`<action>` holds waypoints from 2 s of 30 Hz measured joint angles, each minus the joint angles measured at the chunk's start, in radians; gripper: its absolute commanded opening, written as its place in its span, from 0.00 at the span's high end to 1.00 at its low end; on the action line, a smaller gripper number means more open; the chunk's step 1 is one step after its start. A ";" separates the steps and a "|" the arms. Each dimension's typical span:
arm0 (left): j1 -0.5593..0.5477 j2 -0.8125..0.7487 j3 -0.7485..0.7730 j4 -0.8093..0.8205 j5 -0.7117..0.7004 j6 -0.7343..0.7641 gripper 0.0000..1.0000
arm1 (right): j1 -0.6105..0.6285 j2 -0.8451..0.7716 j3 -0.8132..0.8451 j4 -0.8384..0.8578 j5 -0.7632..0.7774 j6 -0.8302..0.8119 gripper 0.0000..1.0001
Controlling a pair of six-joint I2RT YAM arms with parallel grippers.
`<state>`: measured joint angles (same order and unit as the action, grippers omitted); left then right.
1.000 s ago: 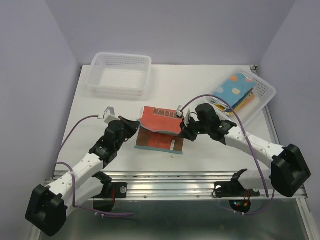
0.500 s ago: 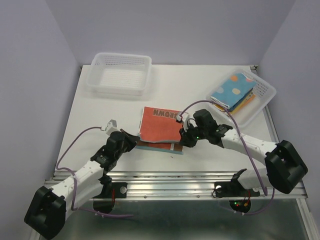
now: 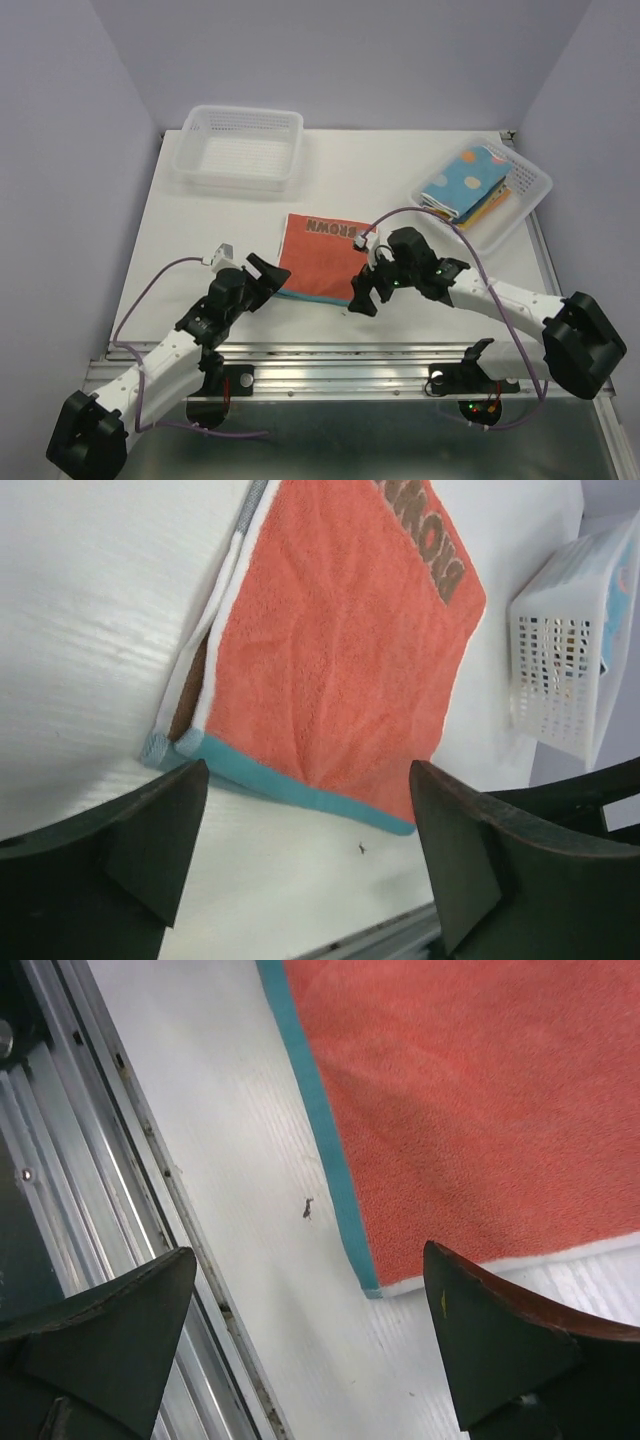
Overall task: Fold and stack the towels
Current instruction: Fold the towel
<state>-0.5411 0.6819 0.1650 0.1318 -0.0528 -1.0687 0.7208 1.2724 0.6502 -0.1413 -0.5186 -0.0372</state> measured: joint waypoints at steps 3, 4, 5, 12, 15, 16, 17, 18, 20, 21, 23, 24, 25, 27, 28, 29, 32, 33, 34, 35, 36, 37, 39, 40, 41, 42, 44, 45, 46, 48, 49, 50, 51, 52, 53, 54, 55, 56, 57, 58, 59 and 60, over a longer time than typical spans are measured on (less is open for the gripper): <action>-0.001 -0.006 0.052 -0.078 -0.018 0.015 0.01 | 0.000 -0.060 0.001 0.023 0.054 0.047 0.00; -0.002 -0.002 0.084 -0.115 -0.039 0.024 0.01 | 0.000 -0.078 0.002 0.029 0.092 0.075 0.00; -0.002 0.004 0.115 -0.138 -0.056 0.032 0.01 | 0.000 -0.091 0.006 0.032 0.146 0.098 0.00; -0.002 0.213 0.391 -0.200 -0.138 0.187 0.01 | 0.000 -0.100 0.050 0.068 0.539 0.280 0.00; -0.002 0.381 0.502 -0.187 -0.154 0.273 0.01 | 0.000 -0.087 0.053 0.093 0.619 0.311 0.00; -0.002 0.424 0.529 -0.182 -0.159 0.291 0.02 | 0.000 -0.071 0.062 0.099 0.641 0.319 0.00; 0.000 0.478 0.563 -0.183 -0.168 0.316 0.05 | 0.000 -0.056 0.072 0.100 0.650 0.325 0.00; 0.002 0.526 0.595 -0.180 -0.172 0.336 0.06 | -0.001 -0.032 0.090 0.099 0.665 0.330 0.00; 0.014 0.626 0.658 -0.171 -0.174 0.376 0.11 | -0.007 0.030 0.137 0.097 0.697 0.354 0.00; 0.025 0.676 0.685 -0.165 -0.173 0.396 0.13 | -0.013 0.049 0.155 0.094 0.706 0.364 0.00; 0.050 0.752 0.722 -0.159 -0.159 0.421 0.20 | -0.037 0.096 0.193 0.094 0.725 0.386 0.00; 0.069 0.798 0.743 -0.151 -0.146 0.438 0.22 | -0.051 0.114 0.206 0.095 0.735 0.397 0.00; 0.080 0.822 0.754 -0.147 -0.140 0.447 0.23 | -0.062 0.125 0.210 0.097 0.740 0.401 0.00; 0.115 0.893 0.787 -0.142 -0.111 0.470 0.30 | -0.085 0.144 0.212 0.097 0.750 0.405 0.00; 0.128 0.925 0.802 -0.136 -0.094 0.483 0.30 | -0.095 0.153 0.212 0.097 0.750 0.407 0.00; 0.142 0.956 0.818 -0.132 -0.074 0.491 0.30 | -0.101 0.158 0.212 0.097 0.750 0.407 0.00; 0.164 1.018 0.845 -0.122 -0.046 0.510 0.31 | -0.121 0.193 0.213 0.101 0.746 0.408 0.01; 0.167 1.037 0.856 -0.120 -0.035 0.513 0.33 | -0.127 0.204 0.214 0.103 0.742 0.408 0.01; 0.168 1.049 0.863 -0.119 -0.028 0.517 0.33 | -0.133 0.221 0.220 0.103 0.737 0.408 0.02; 0.169 1.062 0.872 -0.118 -0.024 0.518 0.36 | -0.140 0.239 0.225 0.104 0.731 0.408 0.03; 0.171 1.071 0.879 -0.116 -0.022 0.519 0.36 | -0.146 0.253 0.230 0.104 0.725 0.408 0.05; 0.171 1.077 0.885 -0.115 -0.021 0.522 0.37 | -0.155 0.268 0.237 0.105 0.717 0.408 0.06; 0.172 1.100 0.909 -0.112 -0.017 0.523 0.41 | -0.170 0.288 0.247 0.105 0.704 0.408 0.09; 0.172 1.113 0.921 -0.110 -0.014 0.523 0.41 | -0.176 0.296 0.253 0.105 0.697 0.407 0.10; 0.173 1.123 0.931 -0.107 -0.013 0.523 0.41 | -0.181 0.302 0.256 0.107 0.692 0.408 0.11; 0.174 1.137 0.942 -0.104 -0.011 0.523 0.46 | -0.186 0.307 0.258 0.109 0.688 0.408 0.14; 0.175 1.155 0.953 -0.099 -0.008 0.523 0.48 | -0.192 0.317 0.261 0.120 0.680 0.407 0.17; 0.176 1.165 0.959 -0.099 -0.007 0.521 0.48 | -0.198 0.323 0.264 0.124 0.678 0.407 0.22; 0.177 1.172 0.964 -0.098 -0.006 0.522 0.49 | -0.199 0.332 0.266 0.128 0.676 0.408 0.22; 0.177 1.188 0.971 -0.096 -0.003 0.522 0.50 | -0.204 0.348 0.271 0.135 0.671 0.408 0.26; 0.177 1.196 0.975 -0.096 -0.003 0.521 0.50 | -0.207 0.357 0.273 0.140 0.670 0.408 0.27; 0.177 1.201 0.976 -0.094 -0.002 0.521 0.50 | -0.209 0.363 0.274 0.144 0.668 0.409 0.27; 0.177 1.209 0.977 -0.093 0.000 0.521 0.53 | -0.211 0.373 0.276 0.148 0.667 0.408 0.29; 0.177 1.212 0.977 -0.091 0.000 0.520 0.53 | -0.214 0.380 0.278 0.151 0.666 0.408 0.31; 0.177 1.215 0.982 -0.092 0.001 0.519 0.53 | -0.217 0.390 0.281 0.151 0.665 0.408 0.31; 0.177 1.218 0.987 -0.091 0.000 0.517 0.53 | -0.220 0.399 0.286 0.150 0.665 0.408 0.33; 0.177 1.220 0.990 -0.091 0.001 0.517 0.55 | -0.224 0.413 0.294 0.151 0.664 0.407 0.33; 0.177 1.227 0.998 -0.090 0.001 0.515 0.55 | -0.225 0.421 0.299 0.150 0.664 0.407 0.34; 0.177 1.232 1.003 -0.090 0.002 0.514 0.56 | -0.230 0.434 0.309 0.150 0.665 0.407 0.35; 0.177 1.236 1.006 -0.088 0.005 0.513 0.58 | -0.231 0.441 0.314 0.151 0.665 0.407 0.36; 0.177 1.240 1.007 -0.085 0.006 0.510 0.61 | -0.235 0.457 0.324 0.151 0.665 0.407 0.37; 0.177 1.242 1.009 -0.083 0.010 0.510 0.62 | -0.237 0.466 0.330 0.152 0.665 0.407 0.38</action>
<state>-0.3645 1.9236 1.1736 0.0486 -0.0425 -0.5583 0.4839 1.7386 0.9806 0.0105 0.1459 0.3702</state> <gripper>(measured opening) 0.428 0.643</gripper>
